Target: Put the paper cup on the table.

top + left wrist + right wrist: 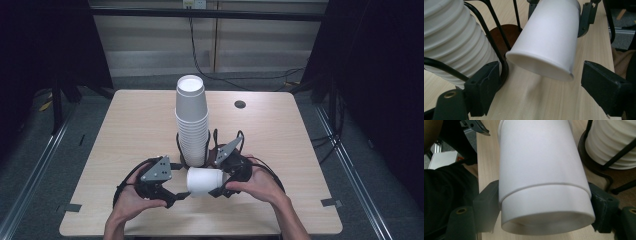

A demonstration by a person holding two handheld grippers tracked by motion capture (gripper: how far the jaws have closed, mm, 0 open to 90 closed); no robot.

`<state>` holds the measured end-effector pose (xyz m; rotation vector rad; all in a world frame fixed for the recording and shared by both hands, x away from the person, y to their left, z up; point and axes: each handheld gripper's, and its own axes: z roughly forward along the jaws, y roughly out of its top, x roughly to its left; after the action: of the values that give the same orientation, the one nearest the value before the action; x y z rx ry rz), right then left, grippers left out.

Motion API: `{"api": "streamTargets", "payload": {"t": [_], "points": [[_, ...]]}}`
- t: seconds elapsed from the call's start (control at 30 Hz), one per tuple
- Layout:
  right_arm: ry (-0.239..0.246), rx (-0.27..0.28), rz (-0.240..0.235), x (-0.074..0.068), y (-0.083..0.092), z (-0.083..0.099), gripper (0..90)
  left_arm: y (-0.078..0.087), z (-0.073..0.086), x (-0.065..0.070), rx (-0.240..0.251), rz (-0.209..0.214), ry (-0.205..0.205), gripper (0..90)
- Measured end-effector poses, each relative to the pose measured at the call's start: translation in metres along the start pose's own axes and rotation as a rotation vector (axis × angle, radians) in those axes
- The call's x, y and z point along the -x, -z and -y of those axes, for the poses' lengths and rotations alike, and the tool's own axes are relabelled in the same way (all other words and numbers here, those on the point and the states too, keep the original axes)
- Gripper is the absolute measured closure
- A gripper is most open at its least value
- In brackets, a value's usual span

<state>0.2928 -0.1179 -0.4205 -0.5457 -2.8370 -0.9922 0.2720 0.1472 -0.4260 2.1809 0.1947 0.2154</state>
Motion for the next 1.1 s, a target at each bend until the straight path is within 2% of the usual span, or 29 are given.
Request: {"api": "streamTargets", "payload": {"t": [0.03, 0.13, 0.2, 0.23, 0.5, 0.6, 0.77, 0.9, 0.93, 1.1], "points": [[-0.007, 0.028, 0.006, 0.001, 0.002, 0.002, 23.1, 0.000, 0.002, 0.000, 0.013, 0.000, 0.010, 15.9], [-0.013, 0.048, 0.002, 0.002, 0.003, 0.005, 23.1, 0.000, 0.007, 0.000, 0.052, -0.001, 0.032, 16.0], [-0.031, 0.088, 0.002, 0.002, 0.004, 0.009, 23.1, -0.002, 0.010, 0.001, 0.063, 0.002, 0.042, 15.9], [-0.031, 0.088, 0.002, 0.002, 0.004, 0.009, 23.1, -0.002, 0.011, 0.001, 0.060, 0.003, 0.039, 15.9], [-0.060, 0.193, -0.011, 0.001, 0.001, 0.019, 23.2, -0.006, 0.019, 0.005, 0.105, 0.009, 0.066, 15.8], [-0.062, 0.193, -0.004, 0.001, -0.003, 0.021, 23.1, -0.006, 0.022, 0.006, 0.113, 0.008, 0.072, 15.8], [-0.065, 0.250, -0.008, 0.002, -0.003, 0.025, 23.2, -0.006, 0.026, 0.006, 0.150, 0.016, 0.094, 15.7], [-0.060, 0.290, -0.011, 0.000, -0.005, 0.025, 23.1, -0.003, 0.029, 0.005, 0.215, 0.018, 0.109, 15.7], [-0.057, 0.316, -0.017, -0.001, -0.006, 0.027, 23.2, -0.003, 0.030, 0.005, 0.227, 0.021, 0.114, 15.6], [-0.061, 0.368, -0.034, -0.001, -0.010, 0.032, 23.1, -0.004, 0.030, 0.005, 0.222, 0.029, 0.119, 15.6]]}}
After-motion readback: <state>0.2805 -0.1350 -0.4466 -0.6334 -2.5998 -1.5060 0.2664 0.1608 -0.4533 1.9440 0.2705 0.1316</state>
